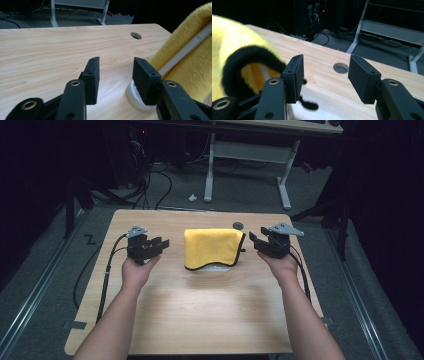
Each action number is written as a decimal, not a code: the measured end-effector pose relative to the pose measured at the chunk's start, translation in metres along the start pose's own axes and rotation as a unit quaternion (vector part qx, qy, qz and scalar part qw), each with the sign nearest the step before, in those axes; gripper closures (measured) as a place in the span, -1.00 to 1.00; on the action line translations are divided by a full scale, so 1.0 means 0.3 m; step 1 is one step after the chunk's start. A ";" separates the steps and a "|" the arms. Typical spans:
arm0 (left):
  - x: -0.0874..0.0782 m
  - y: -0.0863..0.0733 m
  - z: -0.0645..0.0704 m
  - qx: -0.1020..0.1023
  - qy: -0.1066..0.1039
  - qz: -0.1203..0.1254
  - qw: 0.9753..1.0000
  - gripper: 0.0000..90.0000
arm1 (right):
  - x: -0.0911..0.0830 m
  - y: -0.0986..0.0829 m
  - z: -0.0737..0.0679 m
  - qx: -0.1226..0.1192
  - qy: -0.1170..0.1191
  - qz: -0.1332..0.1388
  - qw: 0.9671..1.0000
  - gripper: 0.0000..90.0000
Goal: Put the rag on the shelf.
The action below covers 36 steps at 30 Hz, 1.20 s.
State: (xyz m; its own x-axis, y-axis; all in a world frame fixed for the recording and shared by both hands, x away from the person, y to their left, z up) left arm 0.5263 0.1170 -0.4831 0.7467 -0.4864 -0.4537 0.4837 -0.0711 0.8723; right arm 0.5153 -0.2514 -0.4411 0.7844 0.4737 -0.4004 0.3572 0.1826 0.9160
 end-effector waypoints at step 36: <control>-0.309 -0.569 0.408 0.158 -0.053 -0.108 0.980 -0.28 | -0.267 -0.544 -0.534 -0.099 0.039 -0.100 0.989 0.06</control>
State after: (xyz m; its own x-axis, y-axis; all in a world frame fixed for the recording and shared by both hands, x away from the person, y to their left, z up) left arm 0.3186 0.0675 -0.5678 0.5834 -0.5164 -0.6269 0.4466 -0.4407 0.7787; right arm 0.3130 -0.1809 -0.5543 0.6637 0.4740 -0.5786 0.3891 0.4419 0.8083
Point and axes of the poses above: each handheld gripper's, and its own axes: x roughly forward along the jaws, y roughly out of its top, z roughly to its right, the point moved 7 cm from there along x, roughly forward along the jaws, and after that the axes turned 8 degrees about y, right-handed, at the moved point
